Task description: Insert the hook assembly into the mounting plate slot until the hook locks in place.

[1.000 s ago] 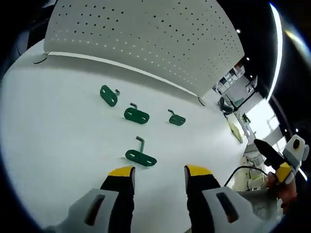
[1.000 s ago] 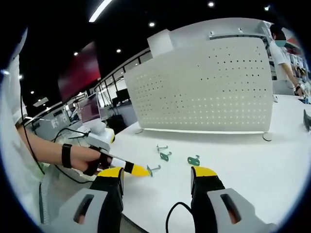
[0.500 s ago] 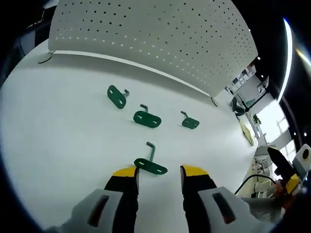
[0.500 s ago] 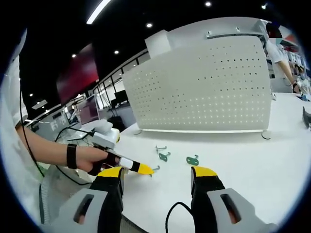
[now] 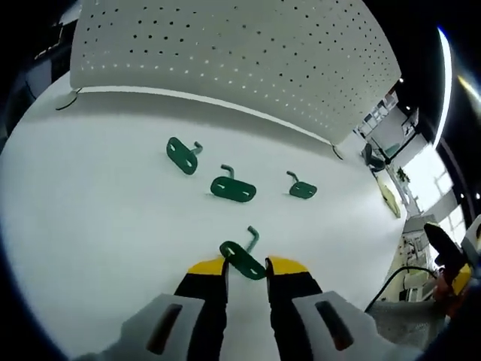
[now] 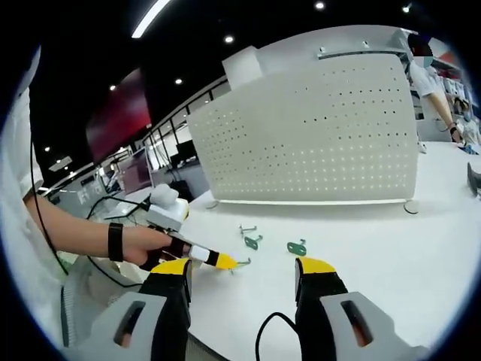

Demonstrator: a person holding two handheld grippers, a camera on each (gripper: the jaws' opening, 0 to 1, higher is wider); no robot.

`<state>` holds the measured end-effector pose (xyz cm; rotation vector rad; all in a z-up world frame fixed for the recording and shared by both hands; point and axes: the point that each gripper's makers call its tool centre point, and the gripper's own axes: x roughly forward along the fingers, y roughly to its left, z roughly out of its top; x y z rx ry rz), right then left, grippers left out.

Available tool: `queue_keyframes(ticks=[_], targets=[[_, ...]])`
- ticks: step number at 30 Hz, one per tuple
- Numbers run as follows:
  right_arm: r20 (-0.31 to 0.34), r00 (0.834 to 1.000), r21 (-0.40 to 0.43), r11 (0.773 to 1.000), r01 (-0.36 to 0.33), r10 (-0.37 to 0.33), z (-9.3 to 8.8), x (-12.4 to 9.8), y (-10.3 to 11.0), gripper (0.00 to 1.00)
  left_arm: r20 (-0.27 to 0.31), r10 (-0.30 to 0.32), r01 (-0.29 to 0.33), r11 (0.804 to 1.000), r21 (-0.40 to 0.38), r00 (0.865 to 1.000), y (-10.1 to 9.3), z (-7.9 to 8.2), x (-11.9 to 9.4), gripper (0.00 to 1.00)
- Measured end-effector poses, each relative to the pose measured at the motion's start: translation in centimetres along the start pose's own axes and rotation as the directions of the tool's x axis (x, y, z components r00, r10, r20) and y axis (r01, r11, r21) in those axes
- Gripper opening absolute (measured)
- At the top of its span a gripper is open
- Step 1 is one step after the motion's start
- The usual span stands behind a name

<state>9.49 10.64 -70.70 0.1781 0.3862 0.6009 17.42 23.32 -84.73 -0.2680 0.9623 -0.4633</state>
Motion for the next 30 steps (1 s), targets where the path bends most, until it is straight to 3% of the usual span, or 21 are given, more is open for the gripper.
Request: queue_keyframes(ticks=[2, 7, 15, 22, 30], targets=[[-0.003, 1.0, 0.0, 1.0, 0.001, -0.001, -0.06, 0.04, -0.03, 0.56, -0.012, 0.006, -0.006, 1.0, 0.024, 1.0, 0.14, -0.24, 0.03, 0.1], [-0.004, 1.0, -0.002, 1.0, 0.001, -0.001, -0.08, 0.04, -0.03, 0.56, -0.008, 0.011, -0.01, 0.999, 0.031, 1.0, 0.39, -0.37, 0.12, 0.12], [-0.005, 1.0, -0.005, 1.0, -0.001, 0.001, -0.07, 0.02, 0.02, 0.56, -0.01, 0.028, -0.025, 0.979, 0.204, 1.0, 0.04, -0.13, 0.52, 0.16], [-0.004, 1.0, -0.001, 1.0, 0.001, -0.001, -0.06, 0.01, -0.02, 0.56, -0.013, 0.015, -0.012, 0.97, 0.244, 1.0, -0.46, -0.12, 0.6, 0.09], [-0.009, 1.0, -0.008, 1.0, -0.002, 0.002, -0.1, 0.08, 0.1, 0.56, -0.024, 0.0, 0.005, 0.977, 0.215, 1.0, -0.25, -0.55, 0.46, 0.04]])
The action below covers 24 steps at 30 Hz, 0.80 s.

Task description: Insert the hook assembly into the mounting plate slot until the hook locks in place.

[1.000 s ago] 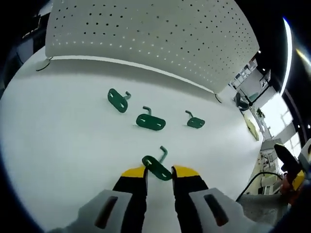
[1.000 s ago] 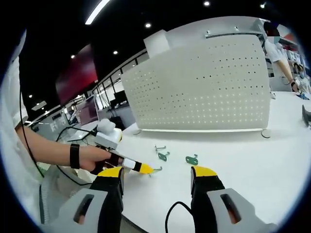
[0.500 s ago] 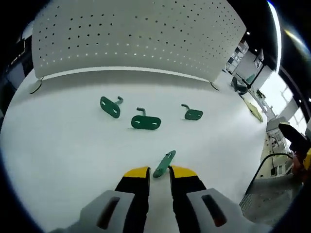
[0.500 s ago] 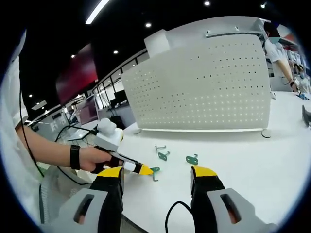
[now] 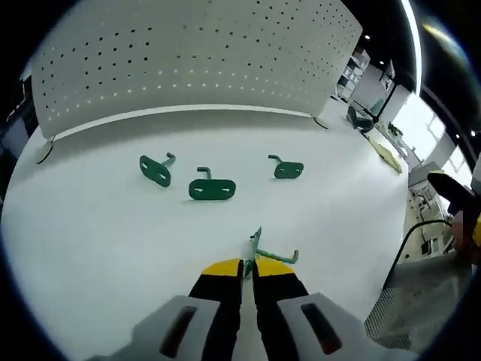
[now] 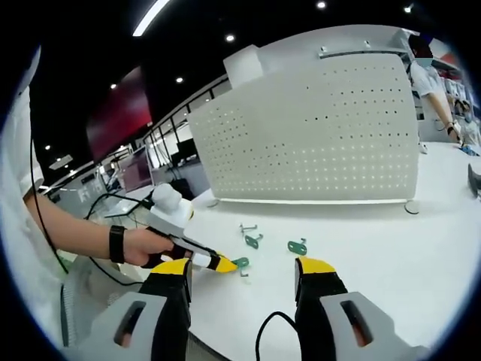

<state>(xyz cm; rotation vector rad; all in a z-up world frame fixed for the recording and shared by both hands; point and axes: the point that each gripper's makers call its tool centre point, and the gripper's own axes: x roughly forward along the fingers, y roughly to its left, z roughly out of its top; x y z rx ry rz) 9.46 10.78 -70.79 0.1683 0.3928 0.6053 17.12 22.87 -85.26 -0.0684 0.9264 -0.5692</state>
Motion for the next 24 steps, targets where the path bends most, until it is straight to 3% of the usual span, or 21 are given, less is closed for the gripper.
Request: queue_keyframes(ticks=[1, 7, 13, 24], targets=[[0.0, 1.0, -0.001, 1.0, 0.0, 0.0, 0.0, 0.0, 0.0, 0.56, 0.022, 0.007, -0.007, 1.0, -0.026, 1.0, 0.1, 0.3, -0.1, 0.04], [-0.001, 1.0, -0.007, 1.0, -0.003, 0.003, 0.2, 0.0, 0.1, 0.56, 0.031, -0.023, 0.024, 0.999, -0.023, 0.999, -0.5, -0.1, -1.0, 0.04], [0.002, 1.0, -0.017, 1.0, -0.017, 0.017, 0.5, 0.3, 0.6, 0.55, 0.08, -0.053, 0.057, 0.997, -0.044, 0.995, -1.5, 0.9, -2.0, 0.04], [0.01, 0.999, -0.024, 0.998, -0.05, 0.05, 1.2, 0.9, 1.5, 0.48, 0.186, -0.119, 0.128, 0.991, -0.04, 0.975, -3.5, 2.8, -4.3, 0.04]])
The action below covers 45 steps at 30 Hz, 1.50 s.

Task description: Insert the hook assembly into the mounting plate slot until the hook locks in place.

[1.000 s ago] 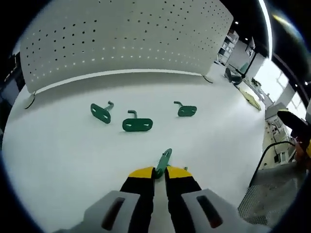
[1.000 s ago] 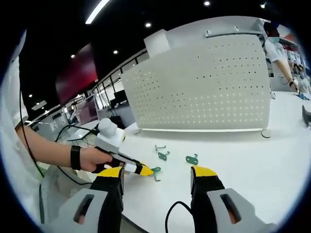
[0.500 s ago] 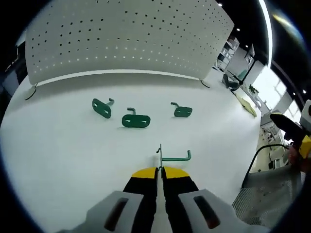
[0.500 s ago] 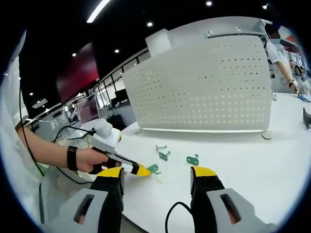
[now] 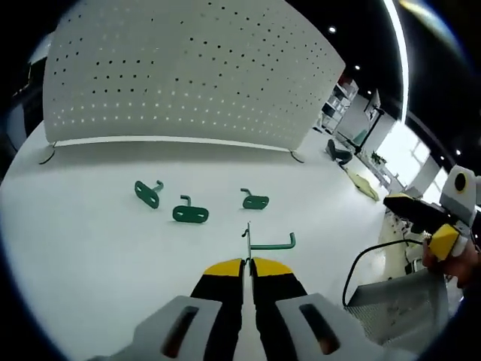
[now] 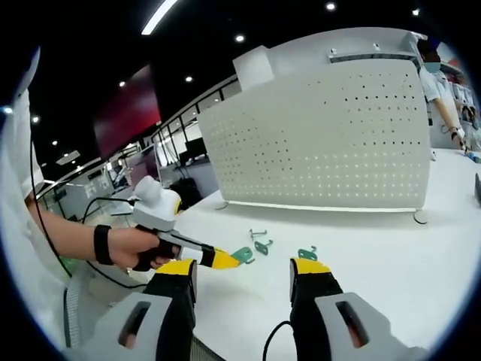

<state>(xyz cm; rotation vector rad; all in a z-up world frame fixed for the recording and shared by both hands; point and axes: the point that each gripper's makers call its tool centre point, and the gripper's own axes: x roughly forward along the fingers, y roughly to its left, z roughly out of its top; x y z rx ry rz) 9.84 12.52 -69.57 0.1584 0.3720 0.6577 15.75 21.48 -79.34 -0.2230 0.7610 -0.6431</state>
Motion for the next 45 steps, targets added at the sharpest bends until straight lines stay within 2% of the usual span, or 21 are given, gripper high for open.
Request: queue_keyframes(ticks=[5, 10, 16, 17, 24, 27, 33, 38, 43, 45], targets=[[0.013, 1.0, 0.014, 1.0, -0.006, 0.006, 0.3, 0.1, 0.2, 0.45, 0.059, -0.039, 0.04, 0.999, -0.003, 0.997, -1.3, 0.9, -1.0, 0.04], [0.012, 1.0, 0.017, 1.0, -0.021, 0.02, 0.4, 0.2, 0.8, 0.41, 0.094, -0.077, 0.077, 0.997, 0.007, 0.993, -2.8, 1.3, -1.6, 0.04], [0.008, 0.999, 0.016, 0.999, -0.038, 0.038, 0.4, 0.3, 1.3, 0.37, 0.153, -0.151, 0.144, 0.988, 0.054, 0.977, -5.2, 2.3, -2.3, 0.04], [0.009, 0.999, 0.018, 0.999, -0.037, 0.037, 0.5, 0.4, 1.3, 0.36, 0.152, -0.151, 0.144, 0.988, 0.055, 0.977, -5.3, 2.3, -2.4, 0.04], [0.045, 0.998, 0.071, 0.997, -0.04, 0.037, 1.1, 0.7, 1.6, 0.29, 0.205, -0.21, 0.189, 0.975, 0.115, 0.956, -7.2, 3.7, -3.6, 0.04], [0.052, 0.998, 0.078, 0.996, -0.04, 0.036, 1.2, 0.8, 1.8, 0.28, 0.221, -0.229, 0.208, 0.971, 0.115, 0.948, -7.8, 3.9, -3.9, 0.04], [0.079, 0.996, 0.106, 0.993, -0.043, 0.034, 1.4, 1.0, 2.3, 0.22, 0.25, -0.249, 0.217, 0.965, 0.149, 0.936, -8.6, 4.1, -4.6, 0.04], [0.096, 0.994, 0.153, 0.986, -0.074, 0.06, 1.9, 1.1, 3.2, 0.17, 0.275, -0.283, 0.24, 0.954, 0.177, 0.919, -9.5, 4.2, -5.4, 0.04], [0.105, 0.993, 0.13, 0.989, -0.064, 0.05, 2.4, 1.2, 3.4, 0.14, 0.29, -0.296, 0.24, 0.947, 0.215, 0.91, -9.9, 4.4, -5.9, 0.04], [0.108, 0.993, 0.148, 0.986, -0.071, 0.055, 2.5, 1.2, 3.5, 0.12, 0.298, -0.308, 0.244, 0.941, 0.233, 0.903, -10.1, 4.5, -6.1, 0.04]])
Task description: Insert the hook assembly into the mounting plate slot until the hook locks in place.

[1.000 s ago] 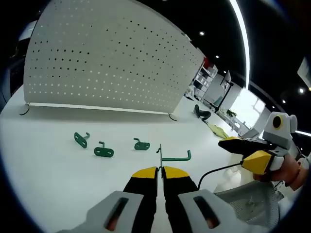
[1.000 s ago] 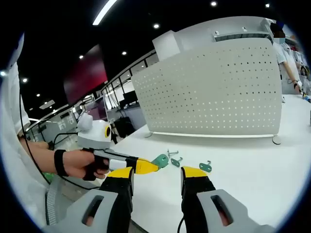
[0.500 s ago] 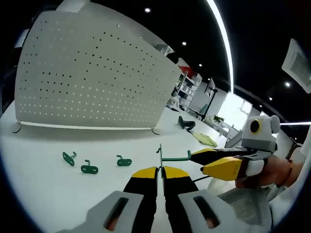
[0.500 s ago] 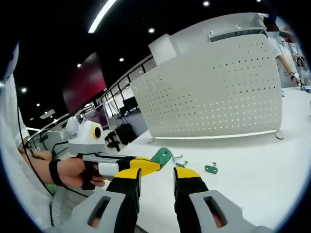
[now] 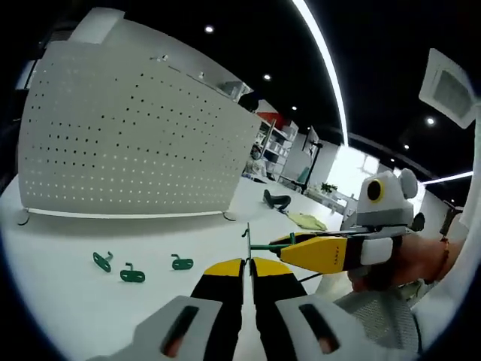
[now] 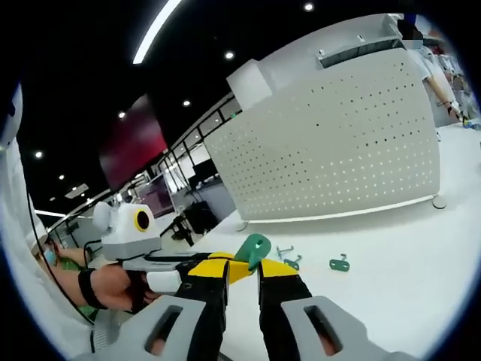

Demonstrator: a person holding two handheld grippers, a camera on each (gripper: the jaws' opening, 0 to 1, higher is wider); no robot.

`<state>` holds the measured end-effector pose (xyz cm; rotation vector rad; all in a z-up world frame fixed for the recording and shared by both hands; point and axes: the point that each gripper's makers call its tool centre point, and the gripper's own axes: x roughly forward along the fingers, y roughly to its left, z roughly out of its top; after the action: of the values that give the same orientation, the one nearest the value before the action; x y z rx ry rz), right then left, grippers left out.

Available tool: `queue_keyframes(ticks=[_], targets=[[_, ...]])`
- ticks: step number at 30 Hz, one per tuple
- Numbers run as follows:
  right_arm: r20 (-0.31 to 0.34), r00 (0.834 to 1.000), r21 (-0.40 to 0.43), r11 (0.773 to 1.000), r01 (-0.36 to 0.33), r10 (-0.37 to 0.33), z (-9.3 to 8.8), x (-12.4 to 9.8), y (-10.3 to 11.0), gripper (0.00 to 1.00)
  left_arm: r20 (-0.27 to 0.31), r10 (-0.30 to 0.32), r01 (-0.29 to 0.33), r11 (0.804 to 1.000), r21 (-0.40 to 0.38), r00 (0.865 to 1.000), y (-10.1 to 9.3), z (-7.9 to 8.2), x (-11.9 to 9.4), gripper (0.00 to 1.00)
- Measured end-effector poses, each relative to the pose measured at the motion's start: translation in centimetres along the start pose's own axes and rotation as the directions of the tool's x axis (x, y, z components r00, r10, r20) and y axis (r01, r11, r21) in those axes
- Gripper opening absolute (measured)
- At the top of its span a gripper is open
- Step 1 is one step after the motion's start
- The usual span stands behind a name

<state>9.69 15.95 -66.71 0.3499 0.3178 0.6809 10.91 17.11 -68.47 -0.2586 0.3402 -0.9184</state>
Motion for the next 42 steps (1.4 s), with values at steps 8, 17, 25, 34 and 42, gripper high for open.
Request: queue_keyframes(ticks=[8, 17, 25, 34, 42], targets=[[0.037, 0.999, 0.123, 0.992, 0.006, -0.011, 0.2, -0.2, -0.3, 0.07, 0.016, 0.0, -0.001, 0.995, 0.097, 1.0, -0.7, 0.2, -0.5, 0.04], [0.021, 1.0, 0.125, 0.992, -0.003, 0.0, 0.2, 0.1, 0.2, 0.03, 0.057, -0.002, -0.008, 0.986, 0.164, 0.998, -1.1, 0.8, -0.8, 0.04], [-0.006, 1.0, 0.073, 0.997, 0.004, -0.003, 0.2, 0.5, 1.0, 0.01, 0.052, 0.013, -0.024, 0.98, 0.199, 0.999, -1.0, 0.8, -1.1, 0.04], [-0.005, 1.0, 0.024, 1.0, 0.008, -0.008, 1.4, 1.0, 1.2, 0.01, 0.074, 0.026, -0.037, 0.987, 0.155, 0.997, -0.2, 1.4, -1.6, 0.06], [0.006, 0.999, -0.035, 0.998, 0.05, -0.05, 2.4, 1.2, 0.3, 0.01, 0.082, 0.041, -0.053, 0.987, 0.152, 0.996, 0.2, 1.7, -2.1, 0.12]])
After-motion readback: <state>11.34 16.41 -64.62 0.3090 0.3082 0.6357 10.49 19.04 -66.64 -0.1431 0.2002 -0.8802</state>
